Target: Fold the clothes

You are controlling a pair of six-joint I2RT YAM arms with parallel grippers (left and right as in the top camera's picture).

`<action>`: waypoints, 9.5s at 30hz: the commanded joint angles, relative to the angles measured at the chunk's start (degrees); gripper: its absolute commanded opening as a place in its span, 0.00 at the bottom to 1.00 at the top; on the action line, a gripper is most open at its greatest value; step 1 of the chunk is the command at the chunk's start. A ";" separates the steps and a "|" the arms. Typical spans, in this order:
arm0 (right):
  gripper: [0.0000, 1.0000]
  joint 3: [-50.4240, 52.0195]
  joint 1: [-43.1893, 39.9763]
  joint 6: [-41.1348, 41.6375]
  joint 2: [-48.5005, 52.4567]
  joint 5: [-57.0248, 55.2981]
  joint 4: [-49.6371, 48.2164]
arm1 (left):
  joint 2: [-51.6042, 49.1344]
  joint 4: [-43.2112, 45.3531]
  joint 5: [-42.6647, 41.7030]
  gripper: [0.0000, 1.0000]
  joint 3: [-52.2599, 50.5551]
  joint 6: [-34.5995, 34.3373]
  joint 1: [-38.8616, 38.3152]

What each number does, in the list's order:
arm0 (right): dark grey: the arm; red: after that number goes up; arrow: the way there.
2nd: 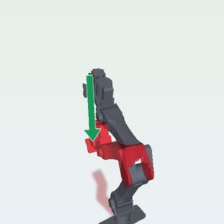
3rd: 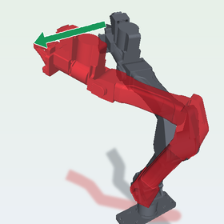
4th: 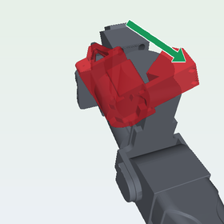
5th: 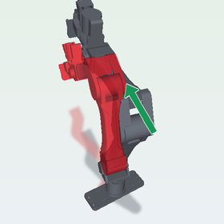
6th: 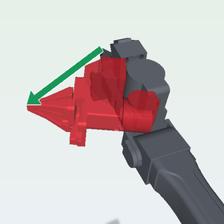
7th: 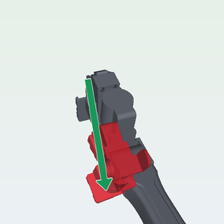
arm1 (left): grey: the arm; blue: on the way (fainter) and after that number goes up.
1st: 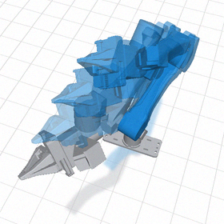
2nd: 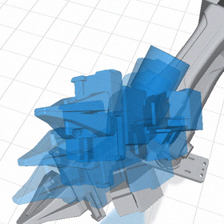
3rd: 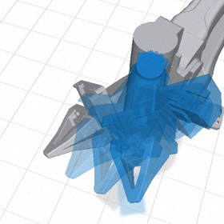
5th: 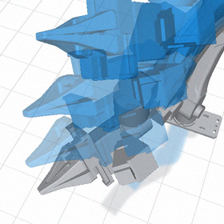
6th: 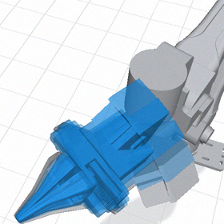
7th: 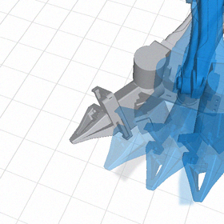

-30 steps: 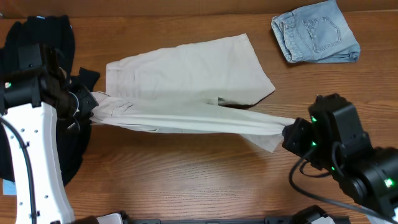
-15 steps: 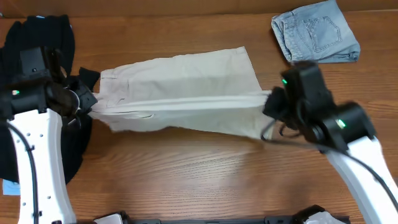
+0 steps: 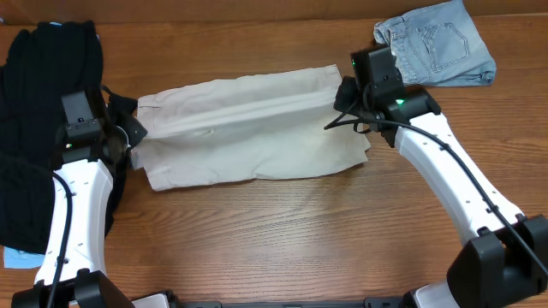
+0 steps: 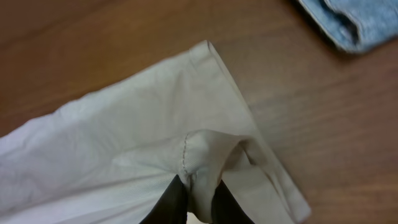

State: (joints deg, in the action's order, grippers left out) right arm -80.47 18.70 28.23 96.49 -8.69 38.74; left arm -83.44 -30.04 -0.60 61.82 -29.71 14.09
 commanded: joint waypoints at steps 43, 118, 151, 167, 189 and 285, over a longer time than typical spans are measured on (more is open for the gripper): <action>1.00 -1.29 -4.92 -9.92 8.52 4.26 -2.16 | -14.47 3.30 -3.50 1.00 1.03 11.82 -4.48; 0.55 -0.50 -12.72 -12.20 23.21 14.36 23.37 | -39.23 -24.59 -1.22 1.00 36.11 29.14 -6.71; 0.63 -5.49 -13.27 -12.17 23.15 23.76 18.82 | -50.36 -23.85 -21.09 0.73 34.62 38.07 -12.59; 0.63 -19.12 -13.27 -17.86 20.15 28.98 27.04 | -50.31 -20.61 -20.44 0.04 31.98 31.65 -13.94; 0.04 -6.34 -13.31 -18.21 18.51 26.34 13.46 | -50.25 -58.66 -14.95 0.04 72.61 40.68 -9.03; 1.00 -0.48 -13.77 -10.93 23.10 24.52 8.94 | -51.67 -46.58 -10.36 0.93 86.77 22.01 -22.62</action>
State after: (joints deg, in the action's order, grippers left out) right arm -81.21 4.91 20.53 117.43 13.32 49.10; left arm -137.23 -76.03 -11.51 147.06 -8.54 -8.45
